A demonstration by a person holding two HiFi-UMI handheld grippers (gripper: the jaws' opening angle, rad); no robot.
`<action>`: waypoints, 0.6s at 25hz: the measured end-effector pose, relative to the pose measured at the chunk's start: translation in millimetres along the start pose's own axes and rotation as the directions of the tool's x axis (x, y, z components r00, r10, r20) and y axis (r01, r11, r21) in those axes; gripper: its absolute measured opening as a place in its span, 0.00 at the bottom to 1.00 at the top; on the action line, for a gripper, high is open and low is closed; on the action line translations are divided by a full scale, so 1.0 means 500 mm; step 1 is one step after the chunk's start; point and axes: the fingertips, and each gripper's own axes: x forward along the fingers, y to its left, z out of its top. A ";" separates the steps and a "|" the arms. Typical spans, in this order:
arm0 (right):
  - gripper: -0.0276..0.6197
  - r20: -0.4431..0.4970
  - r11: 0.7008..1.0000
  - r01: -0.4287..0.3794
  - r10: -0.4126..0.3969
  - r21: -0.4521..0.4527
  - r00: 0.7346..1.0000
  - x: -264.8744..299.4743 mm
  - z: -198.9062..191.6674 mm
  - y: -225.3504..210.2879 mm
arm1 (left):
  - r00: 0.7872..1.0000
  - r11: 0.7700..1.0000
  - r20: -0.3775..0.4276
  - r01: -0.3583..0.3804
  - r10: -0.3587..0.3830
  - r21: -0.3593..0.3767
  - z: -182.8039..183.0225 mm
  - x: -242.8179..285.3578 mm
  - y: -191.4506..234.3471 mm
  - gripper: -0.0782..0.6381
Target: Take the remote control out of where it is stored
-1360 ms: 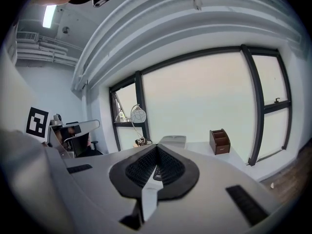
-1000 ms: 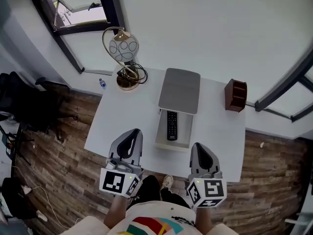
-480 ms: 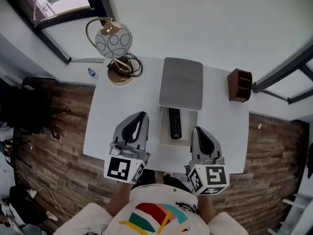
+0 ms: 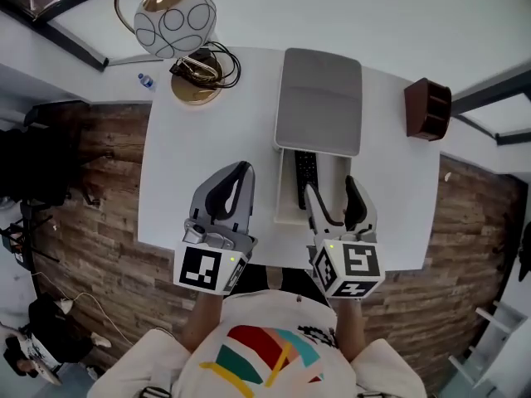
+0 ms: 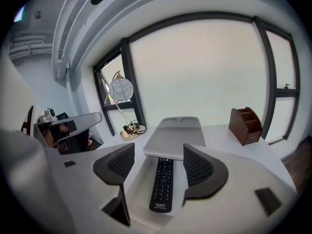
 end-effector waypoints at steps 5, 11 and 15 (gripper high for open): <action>0.49 -0.128 1.000 0.011 -0.010 0.003 0.992 0.069 -0.054 -0.009 | 0.998 1.000 -0.060 0.010 -0.011 -0.013 -0.054 0.024 0.023 0.14; 0.49 -0.279 0.998 0.045 -0.052 -0.032 0.959 0.132 -0.133 -0.019 | 0.992 0.999 -0.127 -0.013 0.006 -0.052 -0.131 0.041 0.075 0.14; 0.49 -0.337 0.997 0.068 -0.079 -0.044 0.938 0.166 -0.170 -0.020 | 0.987 0.995 -0.160 -0.033 0.017 -0.096 -0.173 0.050 0.108 0.14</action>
